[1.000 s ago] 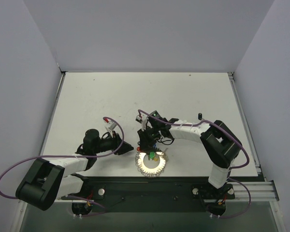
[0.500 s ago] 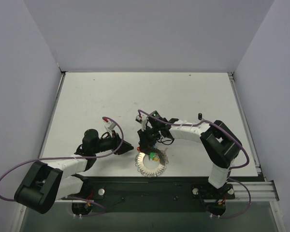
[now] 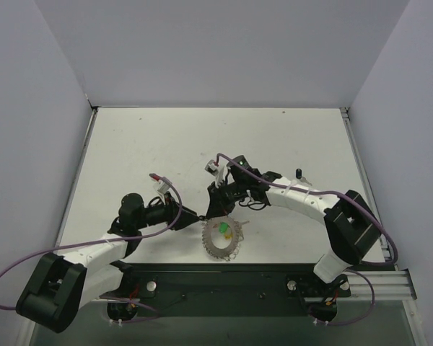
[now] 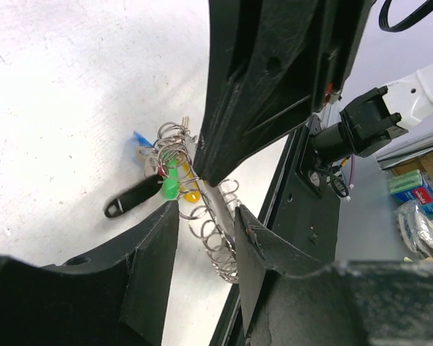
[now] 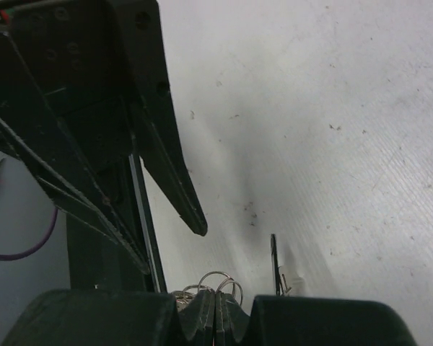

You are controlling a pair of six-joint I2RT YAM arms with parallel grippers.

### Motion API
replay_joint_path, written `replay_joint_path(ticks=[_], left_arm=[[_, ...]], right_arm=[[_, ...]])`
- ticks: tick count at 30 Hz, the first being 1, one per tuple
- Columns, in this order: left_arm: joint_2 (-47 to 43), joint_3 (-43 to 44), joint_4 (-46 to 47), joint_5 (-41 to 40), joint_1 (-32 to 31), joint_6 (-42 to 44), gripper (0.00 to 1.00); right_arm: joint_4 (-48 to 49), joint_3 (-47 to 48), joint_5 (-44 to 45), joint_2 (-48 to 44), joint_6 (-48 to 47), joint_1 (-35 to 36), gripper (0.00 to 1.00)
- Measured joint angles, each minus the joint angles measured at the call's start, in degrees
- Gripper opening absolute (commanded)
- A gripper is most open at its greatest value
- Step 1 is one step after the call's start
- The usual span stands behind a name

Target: Put the keys on the keyring

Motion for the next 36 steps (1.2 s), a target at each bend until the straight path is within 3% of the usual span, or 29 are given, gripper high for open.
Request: replay_joint_path(ticks=[24,33,36], left_arm=[[-6.5,3.3,0.6,0.1,-5.1,1.1,0.46],[-9.0,3.1,0.3,-1.0,-5.9,1.7,0.41],[-11.7,3.1,-3.0,-4.0,-5.9,3.0,0.42]], right_arm=[[-0.8,0.4,-8.5,-11.2,1.0,0.0,0.0],[0.4,-0.4,-9.5,-12.5,2.2,0.0,0.0],[0.5,-0.6,-7.6,-12.5,2.5,0.0,0.06]])
